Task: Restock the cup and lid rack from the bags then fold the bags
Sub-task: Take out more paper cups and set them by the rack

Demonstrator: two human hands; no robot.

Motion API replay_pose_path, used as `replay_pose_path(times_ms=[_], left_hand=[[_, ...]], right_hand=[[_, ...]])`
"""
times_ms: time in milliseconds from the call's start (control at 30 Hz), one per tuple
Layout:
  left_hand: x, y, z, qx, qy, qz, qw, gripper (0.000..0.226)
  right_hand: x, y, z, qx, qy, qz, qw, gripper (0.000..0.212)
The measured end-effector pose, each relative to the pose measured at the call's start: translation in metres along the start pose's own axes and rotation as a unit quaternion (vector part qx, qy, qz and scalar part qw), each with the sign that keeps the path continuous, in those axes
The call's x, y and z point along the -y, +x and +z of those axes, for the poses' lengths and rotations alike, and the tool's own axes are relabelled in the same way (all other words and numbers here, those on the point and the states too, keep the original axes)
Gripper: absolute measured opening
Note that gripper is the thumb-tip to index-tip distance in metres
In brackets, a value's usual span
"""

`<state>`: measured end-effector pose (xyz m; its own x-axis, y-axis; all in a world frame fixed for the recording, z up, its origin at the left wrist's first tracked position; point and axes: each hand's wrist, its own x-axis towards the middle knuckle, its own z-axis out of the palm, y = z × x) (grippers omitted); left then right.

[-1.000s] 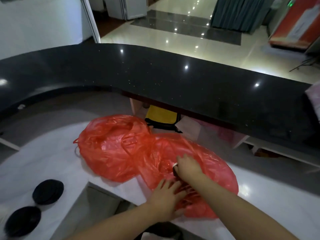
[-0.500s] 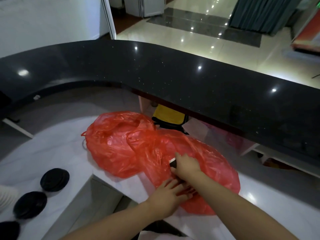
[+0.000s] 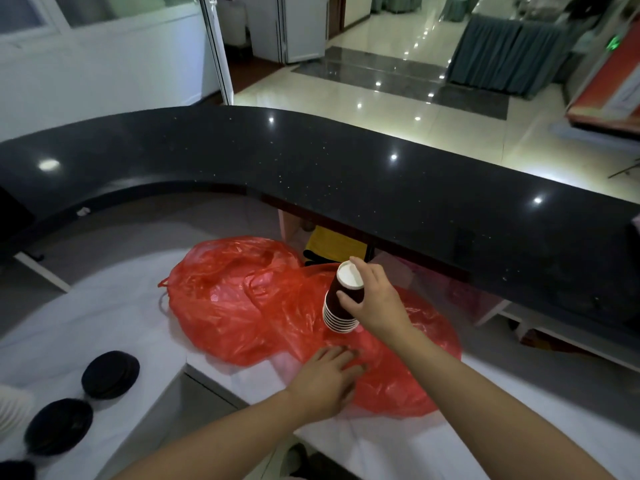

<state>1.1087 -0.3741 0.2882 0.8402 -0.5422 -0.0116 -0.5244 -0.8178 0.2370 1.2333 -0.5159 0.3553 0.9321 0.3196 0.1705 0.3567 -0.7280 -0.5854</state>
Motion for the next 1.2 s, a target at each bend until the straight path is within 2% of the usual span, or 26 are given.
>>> replay_pose_path(times_ms=[200, 367, 533, 667, 833, 967, 1200], left_hand=[[0.023, -0.016, -0.024, -0.058, 0.0, -0.079, 0.995, 0.044], [0.032, -0.064, -0.052, -0.135, 0.0, -0.186, 0.973, 0.045], [0.019, -0.152, -0.062, -0.221, -0.014, -0.305, 0.926, 0.038], [0.009, -0.24, -0.064, -0.205, -0.007, -0.411, 0.888, 0.04], [-0.006, -0.365, -0.057, -0.23, 0.001, -0.52, 0.822, 0.044], [-0.01, -0.467, -0.051, -0.232, -0.007, -0.574, 0.785, 0.043], [-0.019, -0.653, -0.042, -0.216, -0.022, -0.642, 0.735, 0.042]], right_hand=[[0.033, 0.009, -0.015, -0.052, 0.047, -0.047, 0.996, 0.074], [0.075, 0.003, -0.005, -0.068, 0.111, -0.125, 0.984, 0.076], [0.137, -0.026, 0.035, -0.007, 0.16, -0.213, 0.964, 0.076], [0.202, -0.062, 0.077, 0.07, 0.176, -0.265, 0.945, 0.077], [0.296, -0.121, 0.134, 0.153, 0.168, -0.327, 0.917, 0.078], [0.372, -0.176, 0.183, 0.202, 0.17, -0.355, 0.897, 0.078], [0.501, -0.282, 0.267, 0.243, 0.19, -0.382, 0.871, 0.074]])
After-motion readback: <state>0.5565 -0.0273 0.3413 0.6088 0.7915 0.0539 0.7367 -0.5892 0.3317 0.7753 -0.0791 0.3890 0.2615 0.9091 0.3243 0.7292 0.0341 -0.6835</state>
